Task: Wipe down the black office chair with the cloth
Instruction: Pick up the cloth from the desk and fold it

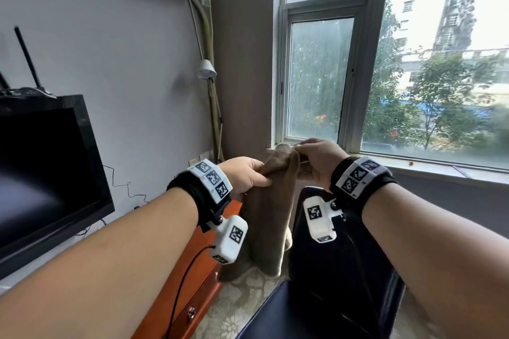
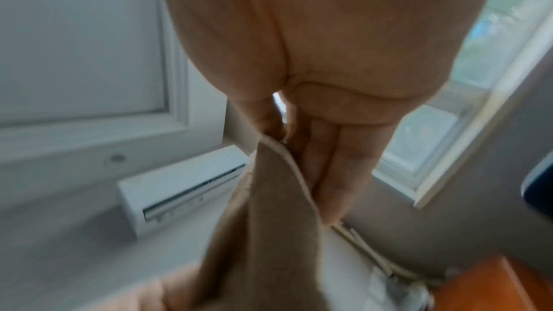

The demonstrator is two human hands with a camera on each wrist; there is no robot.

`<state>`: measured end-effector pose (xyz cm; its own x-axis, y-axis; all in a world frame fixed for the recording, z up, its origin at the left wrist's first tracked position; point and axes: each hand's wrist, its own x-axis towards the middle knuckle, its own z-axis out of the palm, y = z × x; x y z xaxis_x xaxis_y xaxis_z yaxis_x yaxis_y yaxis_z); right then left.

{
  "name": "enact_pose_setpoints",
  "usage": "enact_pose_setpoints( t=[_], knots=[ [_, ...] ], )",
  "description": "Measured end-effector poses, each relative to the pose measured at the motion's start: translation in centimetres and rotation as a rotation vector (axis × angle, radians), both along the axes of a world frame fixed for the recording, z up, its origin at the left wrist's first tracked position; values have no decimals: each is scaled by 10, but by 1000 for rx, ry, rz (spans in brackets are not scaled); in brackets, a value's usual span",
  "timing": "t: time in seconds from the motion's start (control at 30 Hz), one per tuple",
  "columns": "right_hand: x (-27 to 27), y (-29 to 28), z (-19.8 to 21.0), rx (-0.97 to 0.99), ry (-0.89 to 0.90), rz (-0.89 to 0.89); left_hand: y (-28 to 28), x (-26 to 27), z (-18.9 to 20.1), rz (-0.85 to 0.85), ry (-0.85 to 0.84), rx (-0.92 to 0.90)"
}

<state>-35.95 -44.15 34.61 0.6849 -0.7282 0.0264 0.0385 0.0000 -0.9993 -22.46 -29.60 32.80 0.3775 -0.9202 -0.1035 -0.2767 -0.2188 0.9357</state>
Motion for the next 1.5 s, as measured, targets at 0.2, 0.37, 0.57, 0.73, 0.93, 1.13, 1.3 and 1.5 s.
enact_pose_setpoints(
  t=[0.2,0.37,0.57,0.73,0.93,1.13,1.3,1.5],
  knots=[
    [-3,-16,-11,-734,395,-168,-7,5,0,165,-168,-78],
    [-2,-14,-31,-426,103,89,-9,0,-5,126,-103,-99],
    [-11,-4,-70,-524,319,329,-15,-9,-26,-1,146,-187],
    [-23,-6,-103,-435,225,157,-30,2,-52,114,62,-229],
    [-41,-6,-131,-223,192,173,-32,-1,-71,-170,-56,-91],
    [-44,-6,-140,-105,252,89,-39,-10,-86,-112,-639,16],
    [-43,-5,-144,-46,75,-8,-42,-15,-86,86,-77,-30],
    [-40,-4,-159,-261,105,202,-36,-14,-78,80,315,-38]
  ],
)
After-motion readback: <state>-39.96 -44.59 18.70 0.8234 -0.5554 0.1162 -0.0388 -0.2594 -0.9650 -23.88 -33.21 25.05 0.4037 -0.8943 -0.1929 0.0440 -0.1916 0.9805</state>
